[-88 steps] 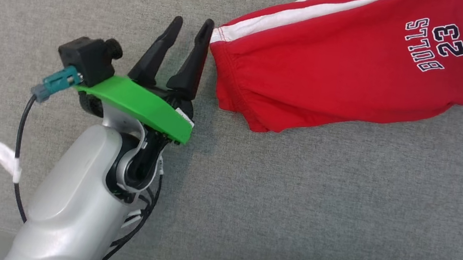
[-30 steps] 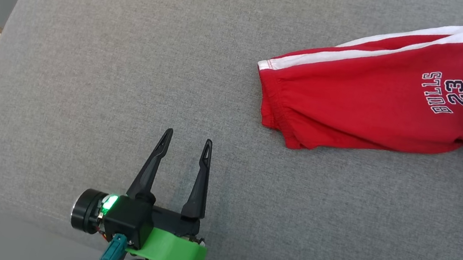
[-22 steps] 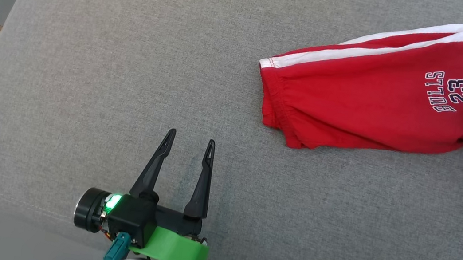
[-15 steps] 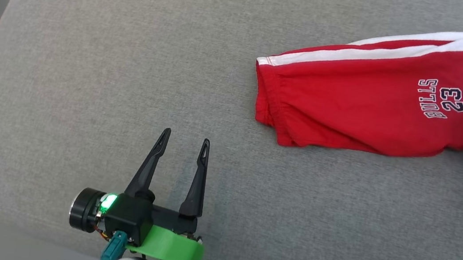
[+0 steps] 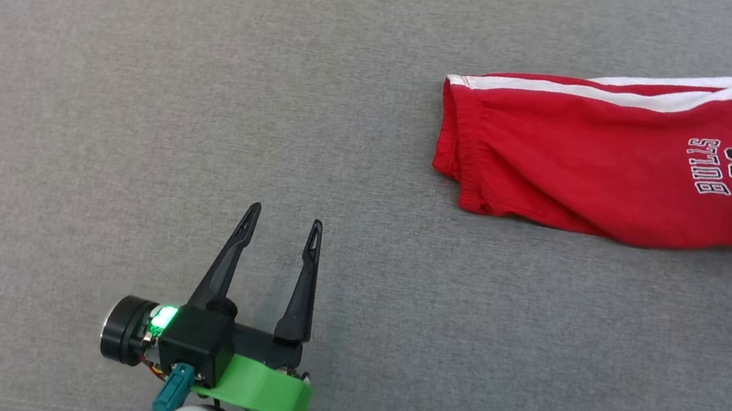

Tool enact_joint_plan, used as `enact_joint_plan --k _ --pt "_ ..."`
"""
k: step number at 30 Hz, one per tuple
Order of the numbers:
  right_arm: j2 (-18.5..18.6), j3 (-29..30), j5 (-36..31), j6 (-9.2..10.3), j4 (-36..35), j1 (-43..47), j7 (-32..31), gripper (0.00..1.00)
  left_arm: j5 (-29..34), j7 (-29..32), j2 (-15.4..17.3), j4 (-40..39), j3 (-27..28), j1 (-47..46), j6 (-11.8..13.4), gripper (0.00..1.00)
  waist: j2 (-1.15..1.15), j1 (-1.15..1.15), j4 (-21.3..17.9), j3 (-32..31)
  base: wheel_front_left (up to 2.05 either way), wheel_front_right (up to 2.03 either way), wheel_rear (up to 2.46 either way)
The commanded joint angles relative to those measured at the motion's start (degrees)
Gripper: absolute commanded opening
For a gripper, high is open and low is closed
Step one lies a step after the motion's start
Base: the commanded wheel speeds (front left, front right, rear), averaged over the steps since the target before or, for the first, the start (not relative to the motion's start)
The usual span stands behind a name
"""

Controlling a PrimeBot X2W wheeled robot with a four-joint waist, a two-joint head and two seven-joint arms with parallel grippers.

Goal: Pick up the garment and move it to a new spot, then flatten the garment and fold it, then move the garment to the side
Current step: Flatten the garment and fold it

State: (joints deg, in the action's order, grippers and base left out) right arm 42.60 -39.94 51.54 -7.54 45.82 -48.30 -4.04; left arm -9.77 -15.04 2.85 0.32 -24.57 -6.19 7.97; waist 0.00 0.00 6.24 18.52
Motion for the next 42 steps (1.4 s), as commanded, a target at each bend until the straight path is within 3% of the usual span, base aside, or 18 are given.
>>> enact_joint_plan --k 1,18,31,41,42 --pt "-0.33 -0.28 -0.81 0.09 -0.78 -1.35 -0.14 0.00 0.13 -0.16 0.11 0.16 0.13 0.12 -0.24 1.00 0.00 0.00 -1.33 -0.89 0.00 0.00 0.00" --pt "-7.56 -1.86 -8.91 0.08 -13.13 -4.81 -7.32 0.00 -0.77 -0.16 0.11 0.49 -0.09 1.71 0.03 1.00 0.00 0.00 0.47 -4.05 0.00 0.00 0.00" --pt "-17.76 2.36 -13.72 0.08 -18.60 -1.33 -13.39 0.00 -2.40 -0.16 0.10 0.40 -1.45 0.95 0.43 1.00 0.00 0.00 3.31 -3.16 0.00 0.00 0.00" --pt "-25.04 3.40 -15.89 0.07 -18.71 1.77 -13.39 0.00 -2.87 -0.16 0.10 0.75 -1.99 -0.01 0.47 1.00 0.00 0.00 4.86 -2.16 0.00 0.00 0.00" --pt "-25.68 3.67 -15.87 0.08 -18.62 2.19 -13.26 0.05 -2.90 -0.16 0.10 0.82 -2.02 -0.07 0.47 1.00 0.00 0.00 4.93 -2.17 0.00 0.00 0.00"
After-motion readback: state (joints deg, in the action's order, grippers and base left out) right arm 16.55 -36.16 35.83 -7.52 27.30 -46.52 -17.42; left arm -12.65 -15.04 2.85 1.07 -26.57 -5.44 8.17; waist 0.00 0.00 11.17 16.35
